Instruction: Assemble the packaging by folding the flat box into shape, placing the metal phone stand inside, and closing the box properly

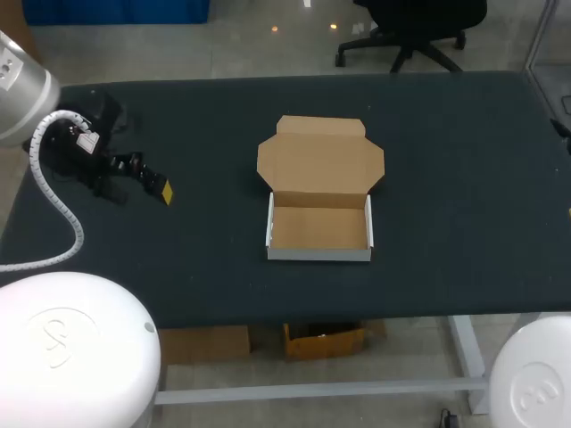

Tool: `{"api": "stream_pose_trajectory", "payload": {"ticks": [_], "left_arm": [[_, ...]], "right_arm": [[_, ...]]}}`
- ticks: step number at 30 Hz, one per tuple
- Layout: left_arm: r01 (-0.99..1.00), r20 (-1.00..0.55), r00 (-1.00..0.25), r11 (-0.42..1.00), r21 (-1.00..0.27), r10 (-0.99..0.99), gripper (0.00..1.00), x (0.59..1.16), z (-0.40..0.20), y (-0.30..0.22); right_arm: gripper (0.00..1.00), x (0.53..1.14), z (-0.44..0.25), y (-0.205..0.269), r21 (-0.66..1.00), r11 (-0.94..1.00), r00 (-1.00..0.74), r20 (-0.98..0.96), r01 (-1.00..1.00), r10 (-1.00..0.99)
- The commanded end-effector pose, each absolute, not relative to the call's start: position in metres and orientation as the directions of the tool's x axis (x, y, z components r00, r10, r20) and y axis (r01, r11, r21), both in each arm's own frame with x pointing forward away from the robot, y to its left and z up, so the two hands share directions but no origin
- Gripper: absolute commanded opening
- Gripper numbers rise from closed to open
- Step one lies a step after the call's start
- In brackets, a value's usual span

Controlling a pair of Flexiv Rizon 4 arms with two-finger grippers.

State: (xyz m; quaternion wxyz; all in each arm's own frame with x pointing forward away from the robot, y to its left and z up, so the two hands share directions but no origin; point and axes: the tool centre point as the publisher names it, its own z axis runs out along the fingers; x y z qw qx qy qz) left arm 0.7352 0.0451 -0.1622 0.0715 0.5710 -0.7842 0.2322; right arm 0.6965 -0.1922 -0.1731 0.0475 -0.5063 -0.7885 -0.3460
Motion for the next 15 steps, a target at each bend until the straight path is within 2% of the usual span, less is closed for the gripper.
{"api": "stream_pose_trajectory", "payload": {"ticks": [1, 15], "left_arm": [[-0.930, 0.372, -0.336, 0.244, -0.274, -0.865, 1.00, 0.7382, -0.1629, 0.0406], [-0.929, 0.361, -0.325, 0.223, -0.295, -0.874, 1.00, 0.7423, -0.1677, 0.0380]], "right_arm": [[1.00, 0.7006, -0.1743, -0.1938, 0.486, 0.247, -0.480, 0.442, 0.838, 0.758], [1.00, 0.7085, -0.1823, -0.1945, 0.469, 0.181, -0.431, 0.506, 0.864, 0.748]]}}
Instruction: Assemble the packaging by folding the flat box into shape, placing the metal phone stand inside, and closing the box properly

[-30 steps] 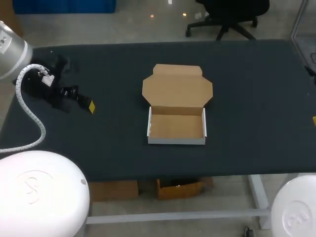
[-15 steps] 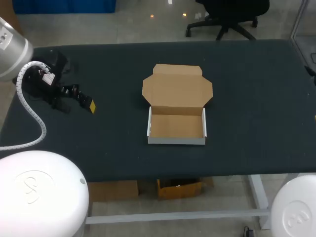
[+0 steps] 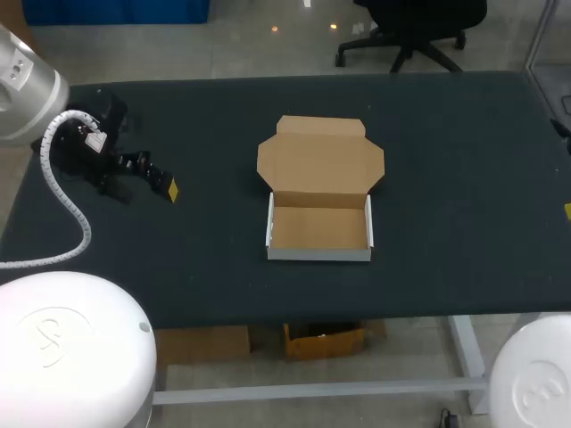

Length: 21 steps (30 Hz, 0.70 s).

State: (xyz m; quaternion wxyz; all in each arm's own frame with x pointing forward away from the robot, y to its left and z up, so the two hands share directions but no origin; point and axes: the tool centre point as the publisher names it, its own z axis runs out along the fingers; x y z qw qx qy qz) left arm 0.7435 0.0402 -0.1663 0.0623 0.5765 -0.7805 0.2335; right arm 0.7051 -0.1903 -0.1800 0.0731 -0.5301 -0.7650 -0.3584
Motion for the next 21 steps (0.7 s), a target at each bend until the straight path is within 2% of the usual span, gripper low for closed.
{"api": "stream_pose_trajectory", "payload": {"ticks": [1, 21], "left_arm": [[-0.929, 0.360, -0.324, 0.222, -0.295, -0.875, 1.00, 0.743, -0.168, 0.038], [-0.933, 0.349, -0.290, 0.181, -0.312, -0.891, 1.00, 0.757, -0.177, 0.035]], "right_arm": [[1.00, 0.709, -0.182, -0.194, 0.469, 0.180, -0.431, 0.506, 0.865, 0.747], [1.00, 0.717, -0.185, -0.186, 0.430, 0.172, -0.390, 0.493, 0.886, 0.778]]}}
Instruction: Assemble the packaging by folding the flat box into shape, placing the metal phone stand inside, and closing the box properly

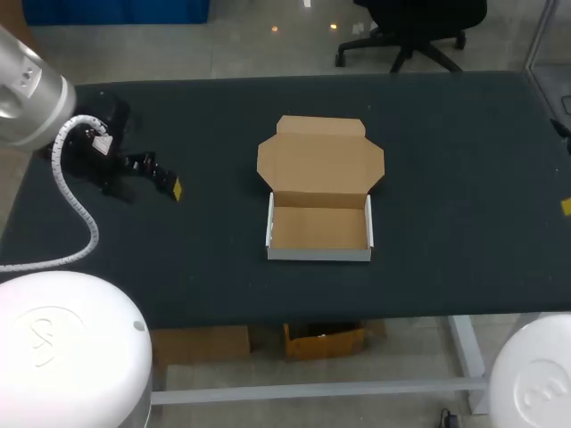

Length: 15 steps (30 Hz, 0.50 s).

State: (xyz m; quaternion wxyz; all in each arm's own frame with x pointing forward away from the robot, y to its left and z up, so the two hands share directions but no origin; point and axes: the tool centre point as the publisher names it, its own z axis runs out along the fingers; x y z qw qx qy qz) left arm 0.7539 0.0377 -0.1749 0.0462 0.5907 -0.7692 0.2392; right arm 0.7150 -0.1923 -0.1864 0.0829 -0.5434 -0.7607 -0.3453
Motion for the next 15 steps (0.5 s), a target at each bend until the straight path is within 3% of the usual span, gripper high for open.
{"api": "stream_pose_trajectory", "payload": {"ticks": [1, 15], "left_arm": [[-0.933, 0.348, -0.289, 0.180, -0.313, -0.892, 1.00, 0.757, -0.177, 0.035], [-0.934, 0.333, -0.244, 0.129, -0.334, -0.911, 1.00, 0.767, -0.180, 0.035]], "right_arm": [[1.00, 0.718, -0.186, -0.185, 0.429, 0.170, -0.389, 0.497, 0.887, 0.776], [1.00, 0.726, -0.191, -0.175, 0.410, 0.165, -0.374, 0.502, 0.897, 0.780]]}}
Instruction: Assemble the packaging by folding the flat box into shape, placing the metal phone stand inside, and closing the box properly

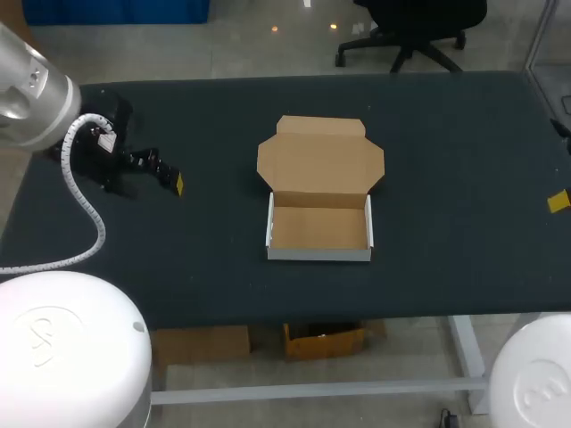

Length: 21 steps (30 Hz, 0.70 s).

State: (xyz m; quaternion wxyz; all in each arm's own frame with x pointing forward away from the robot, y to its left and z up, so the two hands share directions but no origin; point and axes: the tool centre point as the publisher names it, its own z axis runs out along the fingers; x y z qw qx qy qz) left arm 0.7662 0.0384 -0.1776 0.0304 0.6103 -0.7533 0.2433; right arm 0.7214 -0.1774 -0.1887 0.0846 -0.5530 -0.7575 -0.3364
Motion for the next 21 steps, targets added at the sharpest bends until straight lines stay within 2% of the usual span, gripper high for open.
{"api": "stream_pose_trajectory", "payload": {"ticks": [1, 8, 21], "left_arm": [[-0.934, 0.332, -0.241, 0.125, -0.335, -0.912, 1.00, 0.769, -0.180, 0.035], [-0.938, 0.328, -0.206, 0.091, -0.335, -0.922, 1.00, 0.786, -0.187, 0.034], [-0.964, 0.283, -0.056, -0.022, -0.265, -0.957, 1.00, 0.857, -0.216, 0.035]], "right_arm": [[1.00, 0.727, -0.192, -0.175, 0.407, 0.163, -0.370, 0.506, 0.899, 0.779], [1.00, 0.730, -0.195, -0.174, 0.396, 0.157, -0.358, 0.507, 0.905, 0.784], [1.00, 0.730, -0.195, -0.174, 0.396, 0.157, -0.358, 0.507, 0.905, 0.784]]}}
